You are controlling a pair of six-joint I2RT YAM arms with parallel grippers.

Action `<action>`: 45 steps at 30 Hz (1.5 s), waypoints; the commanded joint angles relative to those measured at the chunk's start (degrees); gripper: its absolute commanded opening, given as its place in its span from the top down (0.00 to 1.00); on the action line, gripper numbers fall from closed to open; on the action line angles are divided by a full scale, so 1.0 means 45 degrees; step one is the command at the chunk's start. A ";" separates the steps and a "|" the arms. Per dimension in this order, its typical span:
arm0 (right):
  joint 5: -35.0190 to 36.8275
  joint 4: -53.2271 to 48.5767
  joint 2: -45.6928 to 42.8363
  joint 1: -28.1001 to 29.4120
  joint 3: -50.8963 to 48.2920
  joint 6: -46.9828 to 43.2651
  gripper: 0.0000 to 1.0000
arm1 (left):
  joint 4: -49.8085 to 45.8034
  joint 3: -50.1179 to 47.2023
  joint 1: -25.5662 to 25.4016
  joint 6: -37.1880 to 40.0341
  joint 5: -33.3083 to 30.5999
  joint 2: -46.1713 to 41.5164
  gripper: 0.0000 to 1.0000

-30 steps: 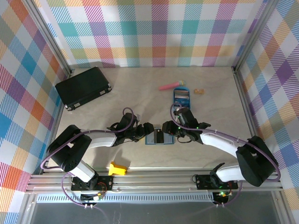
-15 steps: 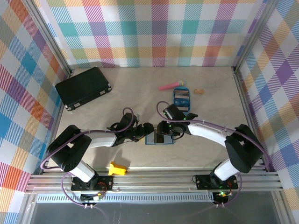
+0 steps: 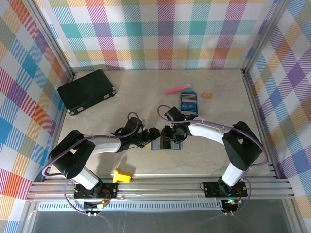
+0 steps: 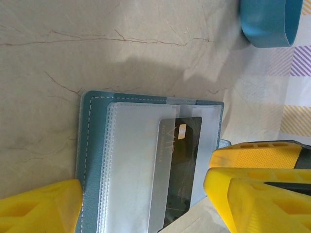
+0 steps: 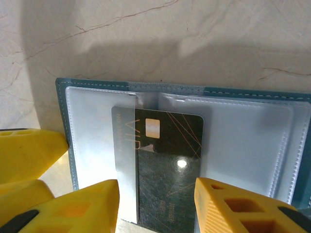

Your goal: Put the credit cards into the card holder

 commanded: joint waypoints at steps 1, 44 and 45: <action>-0.0104 -0.0454 0.0358 0.0053 0.0420 -0.0246 0.56 | 0.0033 -0.0236 -0.0239 -0.0103 -0.0073 -0.0136 0.21; -0.0629 -0.0327 0.0235 0.0053 0.0108 -0.0159 0.61 | 0.0298 -0.0352 -0.0242 -0.0319 -0.0102 0.0025 0.22; -0.0632 -0.0383 0.0079 0.0035 0.0008 -0.0169 0.61 | 0.0298 -0.0351 -0.0242 -0.0318 -0.0102 0.0020 0.22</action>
